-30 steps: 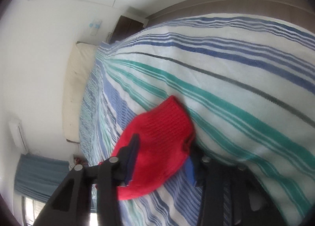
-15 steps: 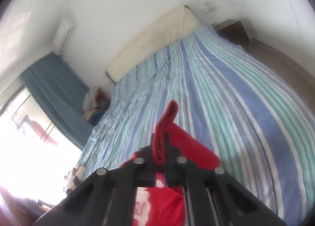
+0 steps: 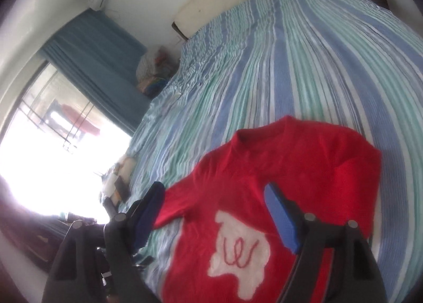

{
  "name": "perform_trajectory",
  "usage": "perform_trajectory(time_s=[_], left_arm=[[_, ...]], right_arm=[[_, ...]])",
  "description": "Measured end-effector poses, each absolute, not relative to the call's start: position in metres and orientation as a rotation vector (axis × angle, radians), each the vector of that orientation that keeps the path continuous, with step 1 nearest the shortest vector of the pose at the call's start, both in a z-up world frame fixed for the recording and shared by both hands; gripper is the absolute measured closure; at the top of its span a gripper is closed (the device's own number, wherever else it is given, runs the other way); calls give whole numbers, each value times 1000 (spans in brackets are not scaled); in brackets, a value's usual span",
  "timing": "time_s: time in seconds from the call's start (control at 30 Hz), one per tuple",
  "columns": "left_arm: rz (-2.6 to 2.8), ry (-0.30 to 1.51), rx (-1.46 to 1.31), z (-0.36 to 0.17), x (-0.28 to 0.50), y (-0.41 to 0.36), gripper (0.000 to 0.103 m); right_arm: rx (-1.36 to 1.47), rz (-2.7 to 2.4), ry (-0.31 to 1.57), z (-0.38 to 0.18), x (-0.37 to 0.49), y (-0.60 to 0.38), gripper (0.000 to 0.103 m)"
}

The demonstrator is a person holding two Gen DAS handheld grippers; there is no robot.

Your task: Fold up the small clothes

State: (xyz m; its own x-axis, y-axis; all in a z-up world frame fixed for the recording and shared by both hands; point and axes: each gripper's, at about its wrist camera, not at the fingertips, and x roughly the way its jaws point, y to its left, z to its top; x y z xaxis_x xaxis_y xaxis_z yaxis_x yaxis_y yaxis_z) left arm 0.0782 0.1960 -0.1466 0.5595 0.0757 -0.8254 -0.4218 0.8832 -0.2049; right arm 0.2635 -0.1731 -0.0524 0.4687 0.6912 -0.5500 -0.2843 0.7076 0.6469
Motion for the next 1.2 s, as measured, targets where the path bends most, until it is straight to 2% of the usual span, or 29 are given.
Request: perform_trajectory(time_s=[0.33, 0.6, 0.83, 1.2], left_arm=[[287, 958, -345, -151, 83, 180, 7], [294, 1011, -354, -165, 90, 180, 7], [298, 1069, -339, -178, 90, 179, 7], [281, 1120, -251, -190, 96, 168, 1]], right_arm=[[286, 236, 1019, -152, 180, -305, 26], [229, 84, 1004, -189, 126, -334, 25], [186, 45, 966, -203, 119, -314, 3], [174, 27, 914, -211, 110, -309, 0]])
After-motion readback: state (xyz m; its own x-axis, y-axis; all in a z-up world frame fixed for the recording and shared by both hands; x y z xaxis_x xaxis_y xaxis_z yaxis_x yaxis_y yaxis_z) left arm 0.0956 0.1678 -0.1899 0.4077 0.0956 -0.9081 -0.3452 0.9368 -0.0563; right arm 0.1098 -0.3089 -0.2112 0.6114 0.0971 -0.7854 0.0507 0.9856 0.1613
